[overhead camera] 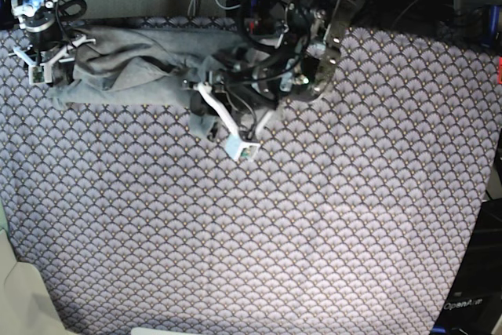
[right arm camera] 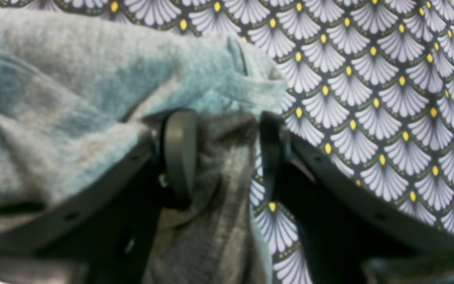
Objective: Fold the T-shirt properly
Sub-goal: 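Fold the grasped end over the shirt toward the right gripper, then lower the folded end onto the shirt and open the left gripper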
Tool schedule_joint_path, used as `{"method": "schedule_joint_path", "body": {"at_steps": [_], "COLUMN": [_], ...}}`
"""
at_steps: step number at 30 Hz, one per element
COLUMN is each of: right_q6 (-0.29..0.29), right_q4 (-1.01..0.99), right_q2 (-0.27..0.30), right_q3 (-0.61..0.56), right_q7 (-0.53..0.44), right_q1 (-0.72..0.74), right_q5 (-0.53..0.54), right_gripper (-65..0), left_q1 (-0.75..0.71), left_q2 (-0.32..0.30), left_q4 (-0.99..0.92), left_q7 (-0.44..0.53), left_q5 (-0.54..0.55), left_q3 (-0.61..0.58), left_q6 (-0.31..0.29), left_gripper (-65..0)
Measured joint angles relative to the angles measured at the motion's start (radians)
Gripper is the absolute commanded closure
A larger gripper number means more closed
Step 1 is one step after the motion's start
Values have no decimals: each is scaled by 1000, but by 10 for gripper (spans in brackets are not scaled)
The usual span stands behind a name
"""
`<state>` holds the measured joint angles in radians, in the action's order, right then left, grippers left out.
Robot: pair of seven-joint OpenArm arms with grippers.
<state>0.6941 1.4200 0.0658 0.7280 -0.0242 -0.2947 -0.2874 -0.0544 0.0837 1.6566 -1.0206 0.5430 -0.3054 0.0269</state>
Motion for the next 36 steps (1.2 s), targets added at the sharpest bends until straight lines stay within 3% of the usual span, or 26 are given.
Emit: {"method": "schedule_joint_path", "body": {"at_steps": [7,36], "right_q6": [0,0], "right_q4": [0,0], "right_q2": [0,0], "right_q3": [0,0], "right_q7": [-3,-4], "right_q1": [0,-3], "right_q5": [0,0], "right_gripper": [-269,-269], "left_q1": [56,72], "left_q2": [6,41], "left_q4": [-97,-111], "left_q7": [8,8], "left_q5": [-3,0], "left_q3": [-84,-97], "left_q6": [4,5], "left_gripper": [0,0]}}
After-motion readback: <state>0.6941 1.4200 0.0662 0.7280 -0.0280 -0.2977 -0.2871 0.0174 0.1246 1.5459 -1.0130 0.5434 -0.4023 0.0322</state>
